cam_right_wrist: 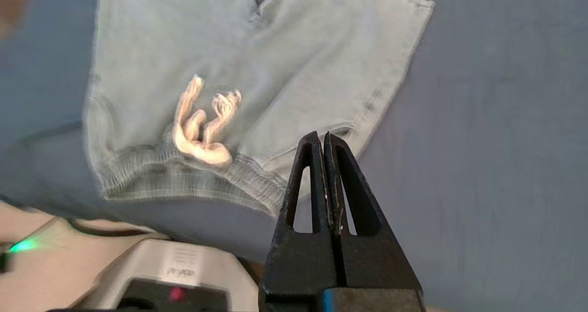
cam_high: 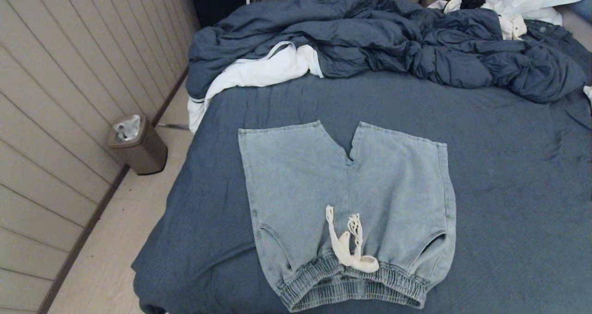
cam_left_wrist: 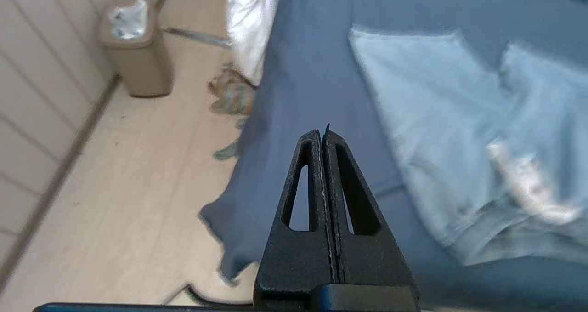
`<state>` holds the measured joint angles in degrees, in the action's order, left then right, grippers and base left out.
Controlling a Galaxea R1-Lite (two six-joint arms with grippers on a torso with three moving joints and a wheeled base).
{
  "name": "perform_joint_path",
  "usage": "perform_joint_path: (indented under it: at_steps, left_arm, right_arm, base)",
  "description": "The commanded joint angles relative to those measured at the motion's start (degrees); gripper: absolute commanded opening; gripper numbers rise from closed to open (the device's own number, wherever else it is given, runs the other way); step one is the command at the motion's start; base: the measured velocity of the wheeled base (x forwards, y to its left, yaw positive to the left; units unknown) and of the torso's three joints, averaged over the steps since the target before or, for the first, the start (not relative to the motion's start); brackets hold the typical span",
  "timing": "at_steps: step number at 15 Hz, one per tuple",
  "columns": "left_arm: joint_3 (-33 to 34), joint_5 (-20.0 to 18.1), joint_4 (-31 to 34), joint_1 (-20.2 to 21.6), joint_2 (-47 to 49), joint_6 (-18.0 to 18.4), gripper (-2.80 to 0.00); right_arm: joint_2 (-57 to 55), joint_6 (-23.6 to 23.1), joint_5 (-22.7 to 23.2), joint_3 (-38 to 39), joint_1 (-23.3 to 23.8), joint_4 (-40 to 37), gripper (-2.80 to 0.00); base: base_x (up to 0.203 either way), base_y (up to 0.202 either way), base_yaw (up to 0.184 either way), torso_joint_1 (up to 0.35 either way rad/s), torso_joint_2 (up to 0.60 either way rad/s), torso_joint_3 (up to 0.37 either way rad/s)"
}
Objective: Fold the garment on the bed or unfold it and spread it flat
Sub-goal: Fold the blue shorts
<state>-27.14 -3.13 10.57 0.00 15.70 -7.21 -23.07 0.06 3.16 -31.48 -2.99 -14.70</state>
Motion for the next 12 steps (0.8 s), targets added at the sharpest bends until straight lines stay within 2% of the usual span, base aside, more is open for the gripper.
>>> perform_joint_path:
  at_steps: [1,4,7,8,10,12]
  left_arm:
    - [-9.6,-1.1,1.0,0.0,19.0,-2.0,-2.8]
    - [-17.1,-3.9,2.0,-0.2,36.9,-6.3,-2.8]
    - [-21.1,-5.7,2.3,-4.7,52.4,-11.6,-2.8]
    - [-21.8,-6.0,2.3,-7.9,56.8,-13.3,-2.8]
    - [-22.8,-5.8,2.2,-16.9,63.2,-16.6,-2.8]
    - [-23.8,-2.7,1.0,-24.6,69.7,-19.8,-2.8]
  right_arm:
    - [-18.9,2.2,0.1,-9.3,-0.7,-0.3,-2.8]
    - [-36.5,8.5,0.3,-17.1,0.9,-0.6,-2.8]
    - [-52.3,11.9,0.6,-21.5,5.0,-0.7,-2.8]
    - [-56.4,12.5,0.9,-22.2,6.2,-0.7,-2.8]
    - [-62.3,12.8,3.2,-22.4,8.7,-0.8,-2.8]
    - [-66.9,9.6,6.1,-20.7,10.7,-0.8,-2.8]
  base:
    - [0.0,0.0,0.0,0.0,0.0,0.0]
    - [0.0,0.0,0.0,0.0,0.0,0.0]
    - [0.0,0.0,0.0,0.0,0.0,0.0]
    - [0.0,0.0,0.0,0.0,0.0,0.0]
    - [0.0,0.0,0.0,0.0,0.0,0.0]
    - [0.0,0.0,0.0,0.0,0.0,0.0]
